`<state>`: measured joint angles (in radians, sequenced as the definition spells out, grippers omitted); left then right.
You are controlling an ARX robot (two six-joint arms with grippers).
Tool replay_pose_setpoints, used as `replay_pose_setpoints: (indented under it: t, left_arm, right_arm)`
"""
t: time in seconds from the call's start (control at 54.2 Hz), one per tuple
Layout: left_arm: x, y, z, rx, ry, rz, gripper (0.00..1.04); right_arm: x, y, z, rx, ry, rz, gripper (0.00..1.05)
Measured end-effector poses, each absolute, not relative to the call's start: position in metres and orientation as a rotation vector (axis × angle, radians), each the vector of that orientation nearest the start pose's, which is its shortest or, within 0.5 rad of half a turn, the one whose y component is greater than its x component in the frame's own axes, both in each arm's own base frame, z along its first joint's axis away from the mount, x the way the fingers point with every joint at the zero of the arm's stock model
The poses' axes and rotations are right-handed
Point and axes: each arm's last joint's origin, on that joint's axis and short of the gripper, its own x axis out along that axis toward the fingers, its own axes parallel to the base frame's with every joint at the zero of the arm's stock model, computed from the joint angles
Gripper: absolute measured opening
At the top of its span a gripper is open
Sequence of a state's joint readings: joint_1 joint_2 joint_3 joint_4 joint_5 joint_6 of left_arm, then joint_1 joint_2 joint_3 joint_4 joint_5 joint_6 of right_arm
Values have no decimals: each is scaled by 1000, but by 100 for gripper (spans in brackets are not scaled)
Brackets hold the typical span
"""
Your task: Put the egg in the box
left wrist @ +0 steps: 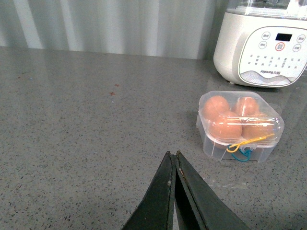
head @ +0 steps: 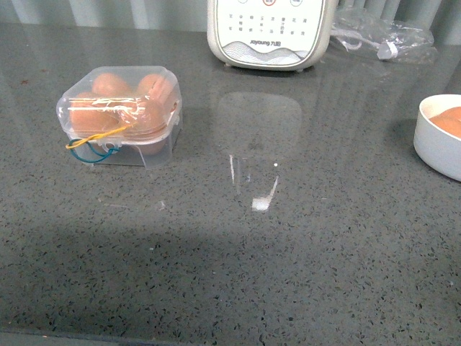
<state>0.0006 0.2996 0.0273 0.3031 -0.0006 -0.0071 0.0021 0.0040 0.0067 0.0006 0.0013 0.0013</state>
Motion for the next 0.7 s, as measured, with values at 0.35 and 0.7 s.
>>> replay_pose_setpoints:
  t: [0.35,0.7]
  left_arm:
    - [110,0,176,-7,-32,1,4]
    - [96,0,173,-5,-29,1,4]
  right_arm:
    - [98,0,166,1,-3,0,98]
    - [98,0,166,1,-3,1,98]
